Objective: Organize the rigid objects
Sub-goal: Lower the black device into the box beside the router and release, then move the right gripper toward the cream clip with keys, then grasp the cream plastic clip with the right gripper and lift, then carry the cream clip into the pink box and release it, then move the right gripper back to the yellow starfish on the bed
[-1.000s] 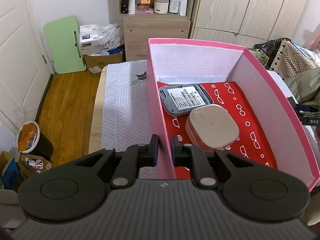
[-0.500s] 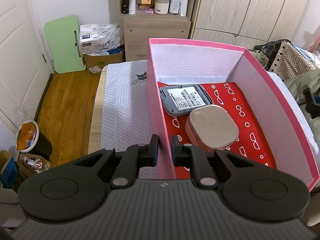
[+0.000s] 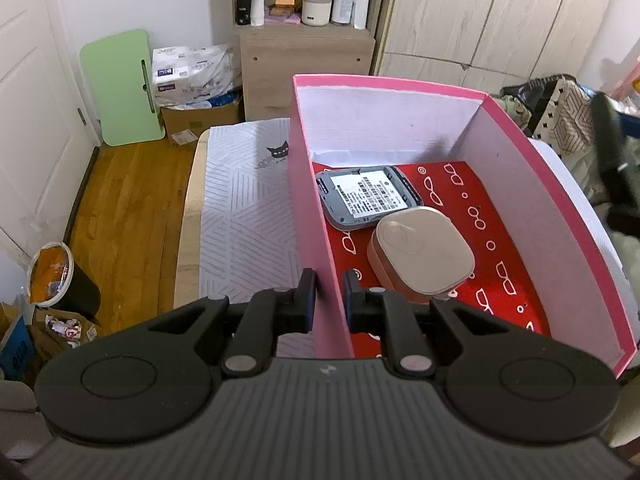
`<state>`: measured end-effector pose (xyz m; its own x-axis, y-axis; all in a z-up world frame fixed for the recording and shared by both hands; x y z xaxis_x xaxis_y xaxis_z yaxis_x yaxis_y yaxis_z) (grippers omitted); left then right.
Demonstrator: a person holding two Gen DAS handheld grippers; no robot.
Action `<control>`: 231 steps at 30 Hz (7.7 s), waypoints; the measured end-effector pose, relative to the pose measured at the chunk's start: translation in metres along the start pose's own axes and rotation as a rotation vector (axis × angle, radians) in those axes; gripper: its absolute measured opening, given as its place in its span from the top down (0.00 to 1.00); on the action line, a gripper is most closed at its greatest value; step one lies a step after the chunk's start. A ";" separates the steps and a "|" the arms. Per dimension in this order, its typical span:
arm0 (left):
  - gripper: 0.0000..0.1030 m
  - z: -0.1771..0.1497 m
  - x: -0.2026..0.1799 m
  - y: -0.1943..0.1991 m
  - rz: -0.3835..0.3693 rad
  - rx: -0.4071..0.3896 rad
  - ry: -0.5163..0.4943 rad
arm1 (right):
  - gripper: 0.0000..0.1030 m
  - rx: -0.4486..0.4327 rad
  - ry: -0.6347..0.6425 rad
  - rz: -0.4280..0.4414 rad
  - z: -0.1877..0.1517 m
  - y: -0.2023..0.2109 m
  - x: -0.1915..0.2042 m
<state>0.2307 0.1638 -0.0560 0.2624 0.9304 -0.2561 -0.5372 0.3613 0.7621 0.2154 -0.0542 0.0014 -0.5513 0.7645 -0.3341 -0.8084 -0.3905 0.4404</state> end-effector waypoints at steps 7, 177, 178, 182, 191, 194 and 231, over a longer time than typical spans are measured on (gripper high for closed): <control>0.87 0.005 -0.001 -0.002 -0.009 0.034 0.003 | 0.10 0.211 0.274 0.171 0.027 -0.050 0.010; 0.93 0.001 -0.009 -0.002 0.120 0.093 -0.071 | 0.48 0.441 -0.622 -0.225 -0.104 -0.009 -0.053; 0.93 0.001 -0.010 -0.002 0.122 0.094 -0.072 | 0.51 0.440 -0.623 -0.223 -0.107 -0.014 -0.054; 0.93 0.002 -0.011 -0.002 0.128 0.093 -0.069 | 0.55 0.443 -0.657 -0.187 -0.115 -0.036 -0.057; 0.93 0.002 -0.009 -0.002 0.117 0.089 -0.052 | 0.52 0.489 -0.682 -0.245 -0.121 -0.065 -0.057; 0.93 0.002 -0.009 -0.002 0.113 0.089 -0.050 | 0.47 0.497 -0.678 -0.257 -0.122 -0.071 -0.056; 0.91 0.003 -0.002 0.000 0.071 0.075 0.011 | 0.59 0.497 -0.643 -0.215 -0.127 -0.053 -0.049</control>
<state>0.2327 0.1619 -0.0536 0.2171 0.9542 -0.2058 -0.4926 0.2891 0.8208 0.2591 -0.1363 -0.1107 -0.0489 0.9986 0.0204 -0.6147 -0.0462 0.7874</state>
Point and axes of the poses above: each gripper's, at about its wrist camera, not at the fingertips, and y roughly against the way its jaws point, x to its left, z to its top, the point moved 4 cm from there along -y, roughly the way its jaws point, and after that the axes turned 12 degrees about -z, right-handed, at the moved point
